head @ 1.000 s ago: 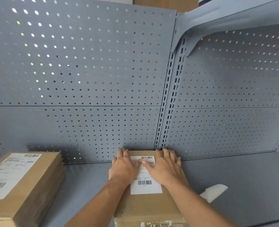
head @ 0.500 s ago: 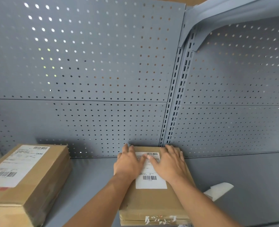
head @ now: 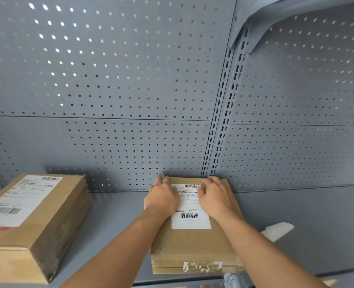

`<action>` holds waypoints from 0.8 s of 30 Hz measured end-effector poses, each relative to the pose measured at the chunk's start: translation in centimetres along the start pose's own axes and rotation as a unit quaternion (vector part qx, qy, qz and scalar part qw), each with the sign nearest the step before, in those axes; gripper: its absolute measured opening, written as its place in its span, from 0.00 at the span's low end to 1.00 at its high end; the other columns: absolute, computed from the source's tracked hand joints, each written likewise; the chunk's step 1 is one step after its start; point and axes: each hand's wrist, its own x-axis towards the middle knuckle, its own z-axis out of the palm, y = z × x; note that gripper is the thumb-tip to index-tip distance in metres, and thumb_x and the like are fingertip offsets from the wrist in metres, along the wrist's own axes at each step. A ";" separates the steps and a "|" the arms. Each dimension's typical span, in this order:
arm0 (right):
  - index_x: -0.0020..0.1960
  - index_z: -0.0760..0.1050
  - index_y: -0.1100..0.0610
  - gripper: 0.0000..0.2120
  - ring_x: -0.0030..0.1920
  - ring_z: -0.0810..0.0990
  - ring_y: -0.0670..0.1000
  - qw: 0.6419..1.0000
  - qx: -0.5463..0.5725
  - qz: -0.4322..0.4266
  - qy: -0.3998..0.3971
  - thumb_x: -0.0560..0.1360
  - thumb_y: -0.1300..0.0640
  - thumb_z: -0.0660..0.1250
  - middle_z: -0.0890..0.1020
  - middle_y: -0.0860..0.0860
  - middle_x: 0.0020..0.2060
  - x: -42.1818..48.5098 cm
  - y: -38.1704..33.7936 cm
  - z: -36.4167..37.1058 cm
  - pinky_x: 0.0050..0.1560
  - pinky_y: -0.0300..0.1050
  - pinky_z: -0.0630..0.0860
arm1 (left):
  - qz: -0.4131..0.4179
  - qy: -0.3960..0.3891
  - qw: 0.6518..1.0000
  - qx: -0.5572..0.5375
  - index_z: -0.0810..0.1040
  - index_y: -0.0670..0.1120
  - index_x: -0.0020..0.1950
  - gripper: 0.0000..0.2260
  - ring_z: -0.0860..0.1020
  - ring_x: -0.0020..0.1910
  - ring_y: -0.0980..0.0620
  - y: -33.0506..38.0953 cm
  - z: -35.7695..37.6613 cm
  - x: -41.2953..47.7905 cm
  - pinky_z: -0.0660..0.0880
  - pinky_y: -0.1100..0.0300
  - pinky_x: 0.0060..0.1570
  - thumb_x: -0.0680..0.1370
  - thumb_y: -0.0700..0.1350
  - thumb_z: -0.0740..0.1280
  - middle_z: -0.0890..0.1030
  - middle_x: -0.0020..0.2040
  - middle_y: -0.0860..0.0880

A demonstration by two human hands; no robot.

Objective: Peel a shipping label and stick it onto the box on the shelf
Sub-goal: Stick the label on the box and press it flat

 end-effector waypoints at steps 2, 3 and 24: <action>0.69 0.75 0.55 0.22 0.70 0.72 0.58 1.000 0.009 0.001 -0.029 0.83 0.44 0.57 0.75 0.53 0.70 0.4 0.0 -0.4 0.73 0.52 0.67 | -0.005 -0.008 1.000 0.009 0.66 0.45 0.73 0.22 0.67 0.72 0.39 0.1 -0.4 0.4 0.72 0.41 0.64 0.83 0.56 0.54 0.62 0.78 0.46; 0.68 0.76 0.56 0.22 0.69 0.73 0.59 0.999 0.018 0.003 -0.041 0.83 0.44 0.58 0.75 0.54 0.70 0.8 -0.1 -0.7 0.71 0.52 0.68 | -0.010 -0.011 1.000 0.013 0.67 0.45 0.72 0.23 0.67 0.72 0.39 0.2 -0.7 0.6 0.72 0.41 0.65 0.83 0.58 0.54 0.65 0.75 0.45; 0.60 0.82 0.54 0.14 0.59 0.79 0.59 0.996 0.058 0.013 0.064 0.81 0.54 0.61 0.82 0.56 0.60 2.3 0.6 1.6 0.63 0.51 0.74 | 0.007 0.024 0.999 -0.027 0.69 0.49 0.75 0.20 0.66 0.71 0.40 0.3 -0.1 1.9 0.74 0.43 0.61 0.83 0.49 0.55 0.70 0.71 0.46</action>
